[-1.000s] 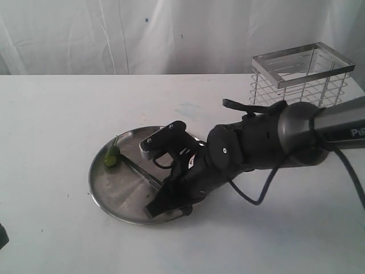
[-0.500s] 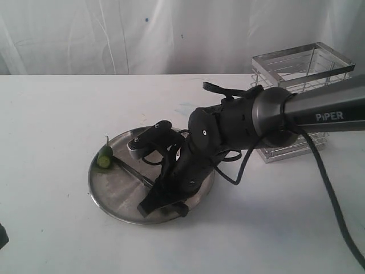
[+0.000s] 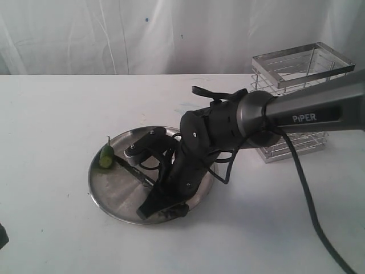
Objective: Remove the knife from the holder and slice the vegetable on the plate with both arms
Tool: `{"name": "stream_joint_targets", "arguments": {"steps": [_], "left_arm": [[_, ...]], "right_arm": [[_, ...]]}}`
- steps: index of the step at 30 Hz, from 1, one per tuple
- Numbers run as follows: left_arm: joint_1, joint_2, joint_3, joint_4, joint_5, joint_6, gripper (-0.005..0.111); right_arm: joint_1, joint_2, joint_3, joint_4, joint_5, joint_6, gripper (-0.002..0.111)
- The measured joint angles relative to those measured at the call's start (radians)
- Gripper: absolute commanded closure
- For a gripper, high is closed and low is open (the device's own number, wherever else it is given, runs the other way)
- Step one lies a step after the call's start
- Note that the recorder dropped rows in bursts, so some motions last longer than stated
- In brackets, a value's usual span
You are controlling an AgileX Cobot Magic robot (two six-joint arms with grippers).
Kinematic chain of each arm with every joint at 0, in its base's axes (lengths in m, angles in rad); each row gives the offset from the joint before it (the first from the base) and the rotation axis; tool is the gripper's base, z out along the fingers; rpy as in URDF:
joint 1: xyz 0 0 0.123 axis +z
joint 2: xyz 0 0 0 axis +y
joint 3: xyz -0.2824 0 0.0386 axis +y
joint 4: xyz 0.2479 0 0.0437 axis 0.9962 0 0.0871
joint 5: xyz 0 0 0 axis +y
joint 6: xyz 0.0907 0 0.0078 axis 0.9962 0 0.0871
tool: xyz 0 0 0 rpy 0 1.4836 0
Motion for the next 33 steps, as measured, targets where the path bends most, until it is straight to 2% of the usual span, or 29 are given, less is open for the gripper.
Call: {"name": "stream_joint_targets", "arguments": {"steps": [5,15,24,33], "left_arm": [[0.000,0.000,0.000,0.000,0.000,0.000,0.107],[0.000,0.000,0.000,0.000,0.000,0.000,0.107],[0.000,0.000,0.000,0.000,0.000,0.000,0.107],[0.000,0.000,0.000,0.000,0.000,0.000,0.107]], "right_arm": [[0.000,0.000,0.000,0.000,0.002,0.000,0.108],[0.000,-0.051,0.000,-0.017,0.029,0.018,0.108],[0.000,-0.144,0.000,-0.245,0.142,0.190,0.108],[0.000,-0.260,0.003,-0.279,0.146,0.216,0.108]]}}
